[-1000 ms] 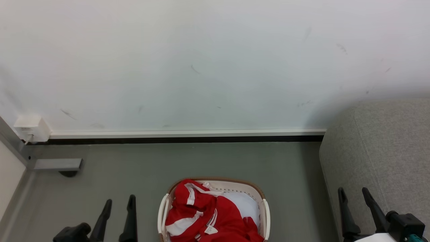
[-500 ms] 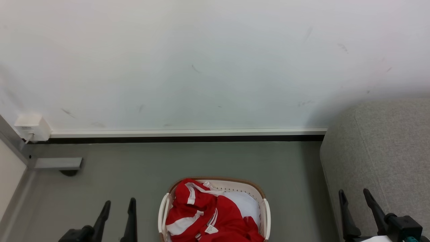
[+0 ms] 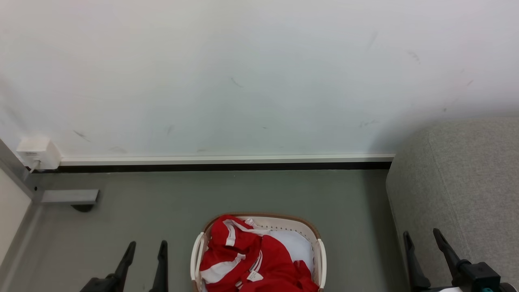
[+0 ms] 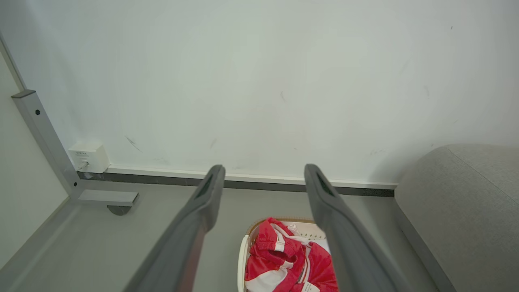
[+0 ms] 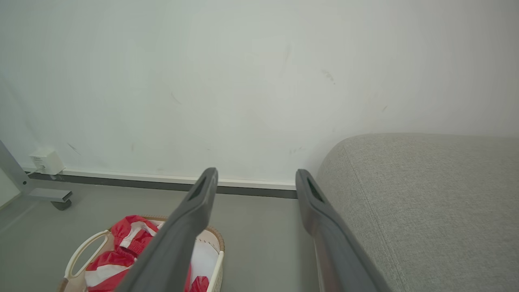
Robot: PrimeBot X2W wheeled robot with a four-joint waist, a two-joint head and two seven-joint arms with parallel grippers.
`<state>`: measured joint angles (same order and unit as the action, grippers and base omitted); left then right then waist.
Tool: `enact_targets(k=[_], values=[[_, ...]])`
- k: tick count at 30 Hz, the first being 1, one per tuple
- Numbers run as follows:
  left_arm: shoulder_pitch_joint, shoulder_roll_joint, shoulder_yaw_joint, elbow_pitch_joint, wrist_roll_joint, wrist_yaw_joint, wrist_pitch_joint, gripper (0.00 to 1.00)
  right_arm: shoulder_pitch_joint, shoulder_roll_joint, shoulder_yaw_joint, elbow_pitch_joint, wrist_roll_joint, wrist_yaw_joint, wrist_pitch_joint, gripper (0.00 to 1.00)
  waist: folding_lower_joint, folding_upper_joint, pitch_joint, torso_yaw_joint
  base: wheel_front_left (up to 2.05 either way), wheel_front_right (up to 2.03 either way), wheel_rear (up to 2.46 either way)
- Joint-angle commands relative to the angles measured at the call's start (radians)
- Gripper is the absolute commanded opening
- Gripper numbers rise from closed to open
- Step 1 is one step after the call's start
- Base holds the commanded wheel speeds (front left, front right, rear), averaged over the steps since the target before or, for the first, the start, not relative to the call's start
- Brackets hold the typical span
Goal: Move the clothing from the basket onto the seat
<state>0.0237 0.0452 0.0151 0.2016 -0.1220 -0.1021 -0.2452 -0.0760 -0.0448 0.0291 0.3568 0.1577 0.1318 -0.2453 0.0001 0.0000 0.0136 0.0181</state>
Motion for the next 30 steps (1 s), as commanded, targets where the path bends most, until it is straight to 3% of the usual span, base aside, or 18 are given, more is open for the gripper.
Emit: enact_targets(k=[1, 9, 30], values=[[0.010, 0.009, -0.002, 0.002, 0.029, -0.002, -0.008, 1.00, -0.007, -0.009, 0.004, 0.004, -0.022, -0.002, -0.008, 1.00, -0.0001, 0.0000, 0.001, -0.001, 0.00, 0.00, 0.00], [0.013, 0.009, -0.007, 0.005, 0.074, -0.003, -0.021, 1.00, -0.010, -0.009, 0.010, 0.012, -0.057, -0.002, -0.024, 1.00, -0.0001, 0.0000, 0.005, -0.004, 0.00, 0.00, 0.00], [-0.013, 0.008, -0.034, 0.026, 0.027, -0.010, -0.020, 1.00, -0.030, -0.008, 0.021, 0.016, 0.008, -0.002, -0.021, 1.00, -0.0001, 0.0000, 0.029, -0.032, 0.00, 0.00, 0.00]])
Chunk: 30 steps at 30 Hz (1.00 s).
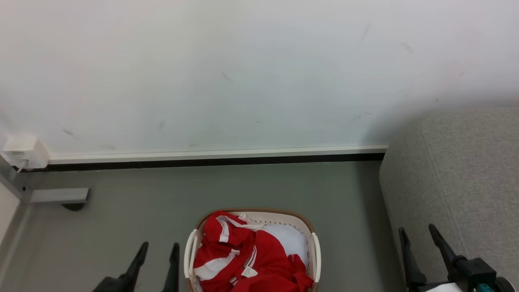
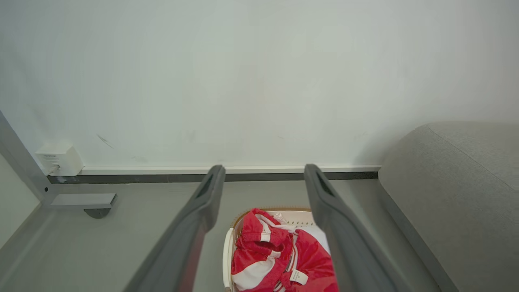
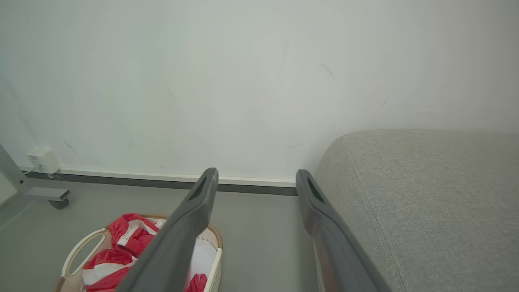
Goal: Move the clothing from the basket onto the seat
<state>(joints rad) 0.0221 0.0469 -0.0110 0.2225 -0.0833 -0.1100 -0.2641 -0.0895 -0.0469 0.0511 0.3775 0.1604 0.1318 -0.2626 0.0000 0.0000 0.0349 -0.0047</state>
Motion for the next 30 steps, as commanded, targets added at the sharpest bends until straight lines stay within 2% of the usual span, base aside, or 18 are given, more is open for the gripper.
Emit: enact_targets(k=[1, 6, 12, 13, 21, 30], values=[[-0.018, 0.006, -0.016, 0.011, -0.015, -0.003, -0.001, 1.00, -0.018, -0.006, 0.001, -0.006, 0.006, -0.002, -0.003, 1.00, 0.0000, 0.0000, 0.012, -0.016, 0.00, 0.00, 0.00], [-0.058, 0.006, -0.085, 0.090, -0.017, -0.013, -0.001, 1.00, -0.042, -0.006, 0.010, -0.015, 0.008, -0.002, -0.002, 1.00, 0.0000, 0.0000, 0.043, -0.063, 0.00, 0.00, 0.00], [-0.161, 0.024, -0.187, 0.314, -0.006, -0.021, -0.001, 1.00, -0.075, -0.006, 0.019, -0.035, 0.015, -0.002, -0.002, 1.00, 0.0000, 0.0000, 0.107, -0.137, 0.00, 0.00, 0.00], [-0.161, 0.024, -0.187, 0.314, -0.006, -0.021, -0.001, 1.00, -0.075, -0.006, 0.019, -0.035, 0.015, -0.002, -0.002, 1.00, 0.0000, 0.0000, 0.107, -0.137, 0.00, 0.00, 0.00], [-0.347, 0.048, -0.309, 0.572, -0.042, -0.019, 0.012, 1.00, -0.129, -0.005, 0.037, -0.079, 0.044, -0.002, -0.002, 1.00, 0.0000, 0.0000, 0.250, -0.222, 0.00, 0.00, 0.00], [-0.491, 0.082, -0.371, 0.790, -0.088, -0.019, 0.055, 1.00, -0.182, -0.005, 0.064, -0.112, 0.073, -0.002, -0.002, 1.00, 0.0000, 0.0000, 0.370, -0.289, 0.00, 0.00, 0.00]])
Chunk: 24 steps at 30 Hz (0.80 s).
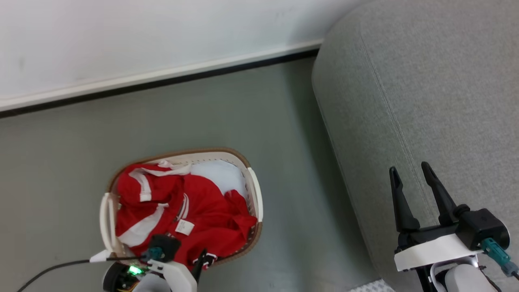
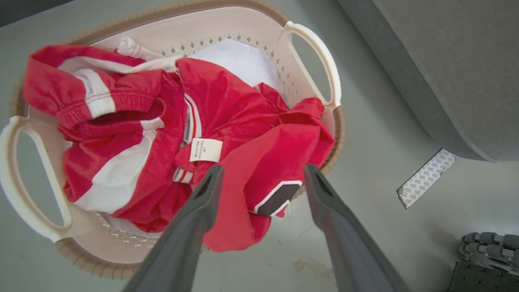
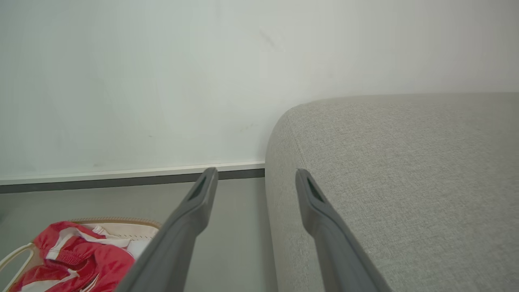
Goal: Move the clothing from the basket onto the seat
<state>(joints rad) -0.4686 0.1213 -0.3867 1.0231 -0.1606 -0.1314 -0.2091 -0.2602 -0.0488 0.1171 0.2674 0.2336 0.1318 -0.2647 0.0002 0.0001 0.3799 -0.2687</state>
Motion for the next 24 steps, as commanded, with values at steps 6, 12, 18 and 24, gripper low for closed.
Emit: enact_targets(k=[6, 12, 18, 24], values=[[-0.069, 0.027, -0.017, 0.076, -0.027, 0.002, 0.006, 1.00, -0.033, -0.003, 0.001, -0.021, 0.020, -0.002, 0.000, 1.00, -0.0002, -0.0001, 0.092, -0.042, 0.00, 0.00, 0.00], [-0.138, 0.047, -0.023, 0.139, -0.015, 0.029, -0.005, 1.00, -0.055, -0.003, -0.004, -0.043, 0.030, -0.002, 0.000, 1.00, -0.0002, -0.0001, 0.172, -0.043, 0.00, 0.00, 0.00], [-0.184, 0.040, -0.035, 0.185, -0.033, 0.015, 0.006, 0.71, -0.073, -0.003, -0.007, -0.055, 0.026, -0.002, 0.000, 1.00, -0.0002, -0.0001, 0.221, -0.035, 0.00, 0.00, 0.00], [-0.211, 0.025, -0.060, 0.193, -0.044, 0.004, -0.013, 0.00, -0.083, -0.003, -0.008, -0.043, 0.023, -0.002, 0.000, 1.00, -0.0002, -0.0001, 0.207, -0.015, 0.00, 0.00, 0.00]])
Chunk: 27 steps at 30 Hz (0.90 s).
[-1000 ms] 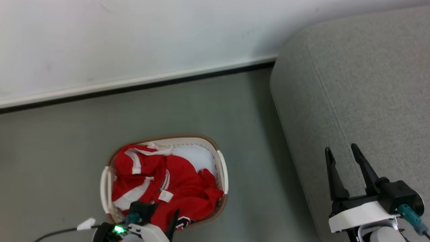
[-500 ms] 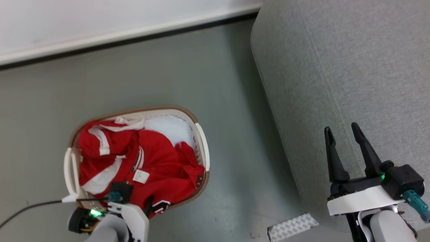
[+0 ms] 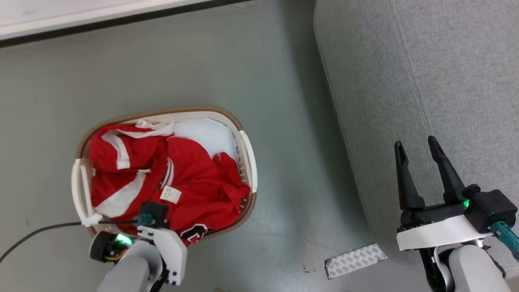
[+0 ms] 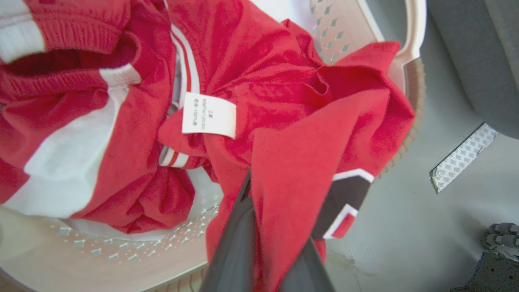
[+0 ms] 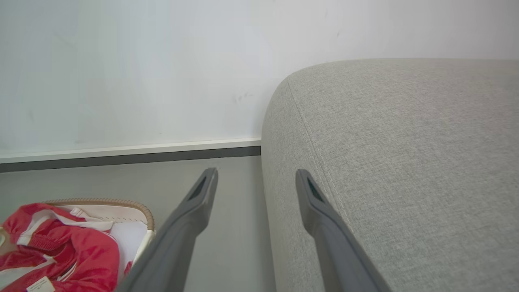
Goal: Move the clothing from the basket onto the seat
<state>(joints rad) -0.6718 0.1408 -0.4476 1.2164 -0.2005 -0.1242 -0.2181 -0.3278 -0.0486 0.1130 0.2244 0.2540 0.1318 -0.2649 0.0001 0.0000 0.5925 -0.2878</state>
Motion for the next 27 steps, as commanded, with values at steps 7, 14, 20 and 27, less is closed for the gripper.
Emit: enact_targets(k=[7, 14, 20, 27], values=[[0.006, 0.000, -0.008, -0.059, -0.038, -0.007, -0.041, 0.00, 0.007, -0.003, 0.000, 0.021, -0.004, -0.002, 0.001, 1.00, -0.0001, 0.0000, -0.113, 0.051, 0.00, 0.00, 0.00], [0.085, 0.013, -0.007, -0.238, -0.056, -0.005, -0.046, 0.00, 0.058, -0.004, 0.003, 0.051, -0.039, -0.002, 0.001, 1.00, -0.0001, 0.0000, -0.287, 0.121, 0.00, 0.00, 0.00], [0.193, 0.021, 0.011, -0.423, -0.075, -0.002, -0.046, 0.00, 0.111, -0.004, 0.033, 0.064, -0.084, -0.002, 0.001, 1.00, -0.0001, 0.0000, -0.440, 0.171, 0.00, 0.00, 0.00], [0.275, 0.039, 0.012, -0.643, -0.095, 0.012, -0.019, 0.00, 0.147, -0.003, 0.168, 0.051, -0.164, -0.002, 0.001, 1.00, -0.0001, 0.0000, -0.553, 0.211, 0.00, 0.00, 0.00]])
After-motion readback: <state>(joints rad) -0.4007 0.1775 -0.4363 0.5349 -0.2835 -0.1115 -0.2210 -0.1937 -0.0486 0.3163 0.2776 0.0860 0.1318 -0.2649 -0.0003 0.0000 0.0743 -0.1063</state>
